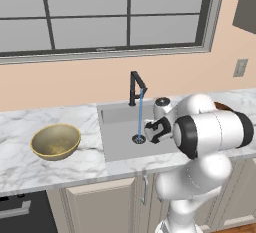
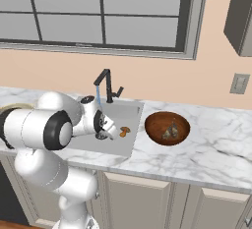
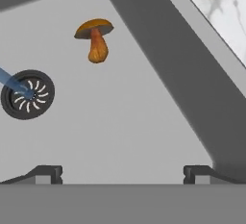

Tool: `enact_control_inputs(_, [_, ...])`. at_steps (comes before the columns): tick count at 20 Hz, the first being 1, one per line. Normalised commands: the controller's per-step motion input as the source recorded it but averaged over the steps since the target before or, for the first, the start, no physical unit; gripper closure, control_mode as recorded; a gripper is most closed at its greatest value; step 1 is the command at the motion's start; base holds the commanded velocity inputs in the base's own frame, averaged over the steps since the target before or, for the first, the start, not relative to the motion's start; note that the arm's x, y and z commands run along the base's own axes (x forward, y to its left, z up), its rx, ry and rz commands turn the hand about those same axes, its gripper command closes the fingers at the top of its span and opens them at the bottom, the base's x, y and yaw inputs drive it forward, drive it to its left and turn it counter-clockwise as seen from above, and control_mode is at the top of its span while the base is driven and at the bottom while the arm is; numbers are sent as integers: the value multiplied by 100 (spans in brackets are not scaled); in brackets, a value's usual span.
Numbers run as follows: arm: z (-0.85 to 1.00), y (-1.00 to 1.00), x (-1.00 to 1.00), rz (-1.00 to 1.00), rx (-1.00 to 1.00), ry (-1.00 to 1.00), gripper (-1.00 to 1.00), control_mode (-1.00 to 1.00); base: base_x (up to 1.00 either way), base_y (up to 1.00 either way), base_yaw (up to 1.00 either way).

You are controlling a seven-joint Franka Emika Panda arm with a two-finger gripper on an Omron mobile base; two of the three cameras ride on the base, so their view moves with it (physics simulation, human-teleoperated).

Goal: Pick the bananas from the sink and place them in one bowl. Place the mushroom in the other bowl. Then turn off the sink faucet.

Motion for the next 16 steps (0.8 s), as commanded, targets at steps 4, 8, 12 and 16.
enact_control_inputs(4, [-10,-3,15,-14,0,-2,-100,-100,0,0,0])
enact_control_inputs(8, [-7,0,11,-23,0,-2,-100,-100,0,0,0])
enact_control_inputs(12, [-1,-10,10,-9,3,0,-100,-100,0,0,0])
enact_control_inputs(16, [0,-16,17,0,0,0,-100,-100,0,0,0])
